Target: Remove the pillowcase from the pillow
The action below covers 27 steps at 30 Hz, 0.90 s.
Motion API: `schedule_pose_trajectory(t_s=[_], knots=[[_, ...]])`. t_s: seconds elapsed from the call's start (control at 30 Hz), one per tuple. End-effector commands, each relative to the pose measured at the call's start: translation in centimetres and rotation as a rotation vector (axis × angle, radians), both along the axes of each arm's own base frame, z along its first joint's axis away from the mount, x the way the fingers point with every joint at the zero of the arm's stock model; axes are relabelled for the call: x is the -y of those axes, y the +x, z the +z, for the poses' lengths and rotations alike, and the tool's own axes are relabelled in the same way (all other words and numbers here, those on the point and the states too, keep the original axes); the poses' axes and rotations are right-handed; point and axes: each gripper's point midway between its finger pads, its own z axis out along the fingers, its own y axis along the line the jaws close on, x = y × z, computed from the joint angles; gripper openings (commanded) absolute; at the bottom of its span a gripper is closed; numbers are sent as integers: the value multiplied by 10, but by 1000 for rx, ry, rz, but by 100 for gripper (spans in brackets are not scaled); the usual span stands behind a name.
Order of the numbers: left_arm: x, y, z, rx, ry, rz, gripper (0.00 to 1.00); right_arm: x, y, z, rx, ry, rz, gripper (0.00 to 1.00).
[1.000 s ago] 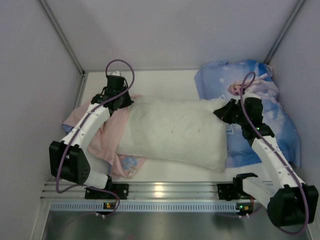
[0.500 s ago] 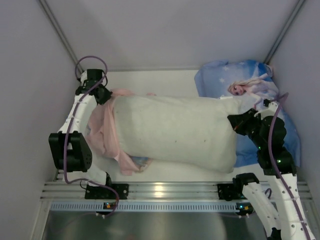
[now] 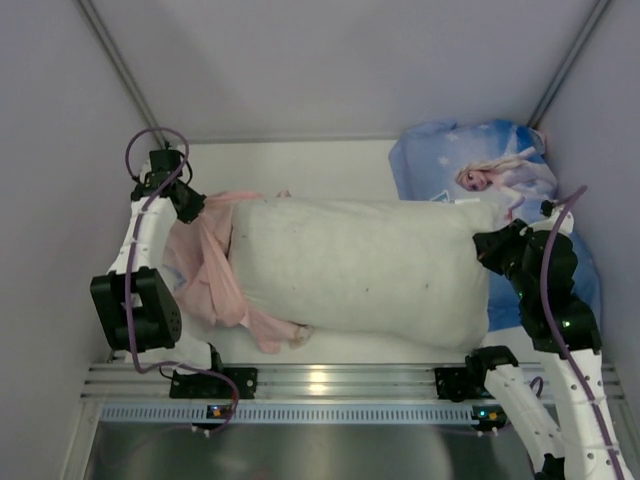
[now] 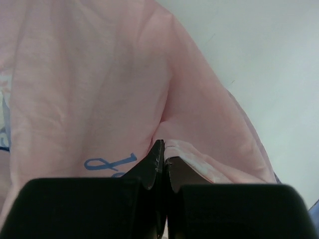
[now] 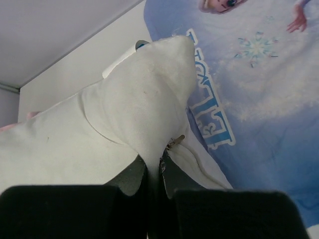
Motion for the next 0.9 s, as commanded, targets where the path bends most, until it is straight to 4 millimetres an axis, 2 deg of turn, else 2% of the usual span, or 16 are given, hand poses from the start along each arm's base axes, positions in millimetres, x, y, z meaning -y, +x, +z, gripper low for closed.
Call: schedule_pose_trajectory(t_s=[0.0,0.07,0.17,0.2,0.27,0.3,0.4,0.47,0.5,0.63,0.7,0.73,0.77,0.83,0.87], knots=[[-31,-6,13,52,111,89,0,56,-5,73,180,-78,-290,0],[-38,-24,7,38,143,147,0,67,0,87,186,-114,-347,0],[-49,-40,15,48,203,200,0,84,3,108,201,-154,-435,0],[-54,-45,16,43,235,216,0,88,9,126,212,-177,-452,0],[-55,-48,24,58,250,209,0,97,13,144,220,-207,-499,0],[-54,-50,28,67,253,201,0,101,18,161,234,-221,-514,0],[-52,-48,32,81,246,185,0,99,32,183,256,-220,-492,0],[-46,-44,34,86,227,152,0,97,38,190,263,-213,-470,0],[-45,-41,34,90,221,143,0,98,42,188,250,-216,-475,0],[-21,-26,37,123,139,3,0,101,48,183,236,-198,-476,0],[33,-4,45,248,-25,-273,0,99,54,171,214,-171,-451,0],[56,0,49,295,-93,-380,4,97,57,165,200,-166,-442,0],[98,3,57,347,-160,-560,29,96,61,154,176,-165,-436,0],[130,0,49,296,-136,-668,72,102,63,142,144,-168,-466,0],[159,-5,41,252,-55,-749,90,103,65,132,120,-172,-467,0]])
